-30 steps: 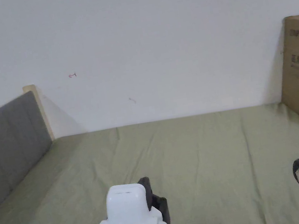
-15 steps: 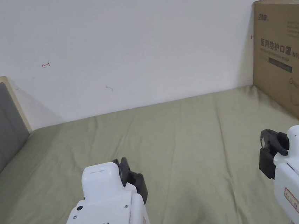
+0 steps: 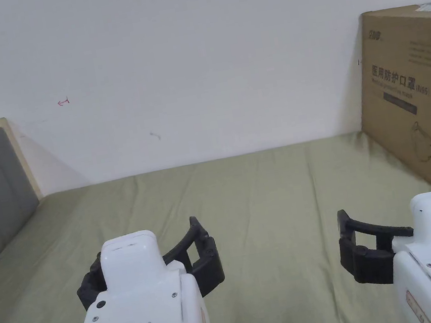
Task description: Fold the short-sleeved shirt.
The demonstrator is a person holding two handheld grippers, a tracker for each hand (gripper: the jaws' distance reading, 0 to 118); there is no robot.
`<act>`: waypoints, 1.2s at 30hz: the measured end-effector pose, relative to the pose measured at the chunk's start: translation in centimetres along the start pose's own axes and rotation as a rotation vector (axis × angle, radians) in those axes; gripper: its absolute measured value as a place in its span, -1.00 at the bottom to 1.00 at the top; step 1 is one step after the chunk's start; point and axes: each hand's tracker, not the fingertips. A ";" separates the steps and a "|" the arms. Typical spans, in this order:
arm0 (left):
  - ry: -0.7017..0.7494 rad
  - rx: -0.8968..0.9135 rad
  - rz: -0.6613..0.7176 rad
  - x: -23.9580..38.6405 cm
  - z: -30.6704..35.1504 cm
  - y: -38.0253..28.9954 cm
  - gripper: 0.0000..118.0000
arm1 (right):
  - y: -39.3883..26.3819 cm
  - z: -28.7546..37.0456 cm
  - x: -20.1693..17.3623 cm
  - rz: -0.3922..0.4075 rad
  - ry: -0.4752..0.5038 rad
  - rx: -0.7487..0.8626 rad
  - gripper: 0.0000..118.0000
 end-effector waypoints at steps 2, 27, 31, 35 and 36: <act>-0.009 0.012 0.003 0.0 0.2 0.0 0.64 | -0.1 -0.1 -0.2 0.004 0.005 -0.005 0.99; -0.018 -0.085 0.012 0.3 -1.1 -0.4 0.65 | -0.7 -0.8 -1.1 0.028 0.047 -0.056 0.99; -0.039 -0.097 0.022 0.4 -1.2 -0.7 0.65 | -0.9 -0.9 -1.1 0.021 0.049 -0.067 0.99; -0.071 -0.096 0.063 0.1 -1.1 -1.0 0.65 | -1.2 -0.9 -0.9 0.021 0.048 -0.077 0.99; -0.073 -0.097 0.065 0.1 -1.1 -1.0 0.65 | -1.3 -0.9 -0.9 0.020 0.048 -0.079 0.99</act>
